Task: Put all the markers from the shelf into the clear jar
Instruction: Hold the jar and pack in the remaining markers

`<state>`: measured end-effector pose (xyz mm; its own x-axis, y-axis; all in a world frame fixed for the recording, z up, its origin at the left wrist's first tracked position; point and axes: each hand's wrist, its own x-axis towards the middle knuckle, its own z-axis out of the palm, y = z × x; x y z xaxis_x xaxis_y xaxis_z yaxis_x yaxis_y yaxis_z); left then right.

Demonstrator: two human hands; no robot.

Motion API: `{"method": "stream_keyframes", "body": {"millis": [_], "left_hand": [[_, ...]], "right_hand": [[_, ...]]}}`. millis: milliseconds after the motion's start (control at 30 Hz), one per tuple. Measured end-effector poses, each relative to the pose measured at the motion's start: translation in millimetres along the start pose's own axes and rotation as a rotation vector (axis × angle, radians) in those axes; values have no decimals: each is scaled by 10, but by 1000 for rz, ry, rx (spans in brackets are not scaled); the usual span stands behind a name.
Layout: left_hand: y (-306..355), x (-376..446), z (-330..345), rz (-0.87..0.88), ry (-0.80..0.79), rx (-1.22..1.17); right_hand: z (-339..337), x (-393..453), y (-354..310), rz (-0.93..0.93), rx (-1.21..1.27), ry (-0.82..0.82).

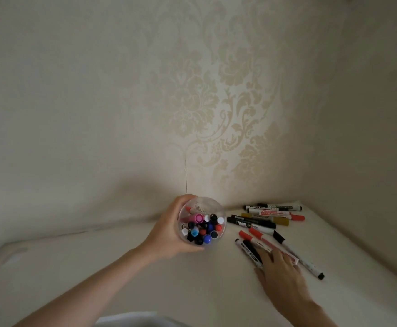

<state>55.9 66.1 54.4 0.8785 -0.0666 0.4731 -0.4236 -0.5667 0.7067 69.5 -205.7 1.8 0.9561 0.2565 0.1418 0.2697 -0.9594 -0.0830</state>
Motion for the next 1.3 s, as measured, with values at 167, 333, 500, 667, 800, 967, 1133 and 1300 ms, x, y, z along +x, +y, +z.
{"method": "stream_keyframes", "body": {"millis": [167,333,500,667,800,967,1133,1300], "left_hand": [[-29,38,-14,-22,42,-69],[60,44,92,-8,38,-62],[125,47,148,28,12,-59],[124,57,123,-11,10,-103],[92,78,100,-38,9,-130],[7,100,19,-78,22,-200],[-42,107,11,-94,37,-190],[-36,114,31,-91,5,-169]], "right_hand": [[-190,-109,49,-19,137,-7],[-970,-331,-27,-245,405,255],[-1436,-247,-431,-360,95,178],[-1446,14,-736,-343,-138,187],[-1449,198,-912,-343,-135,184],[-1482,300,-1062,-391,-232,194],[-1514,285,-1068,-494,-276,143],[-1623,293,-1086,-385,-272,192]]}}
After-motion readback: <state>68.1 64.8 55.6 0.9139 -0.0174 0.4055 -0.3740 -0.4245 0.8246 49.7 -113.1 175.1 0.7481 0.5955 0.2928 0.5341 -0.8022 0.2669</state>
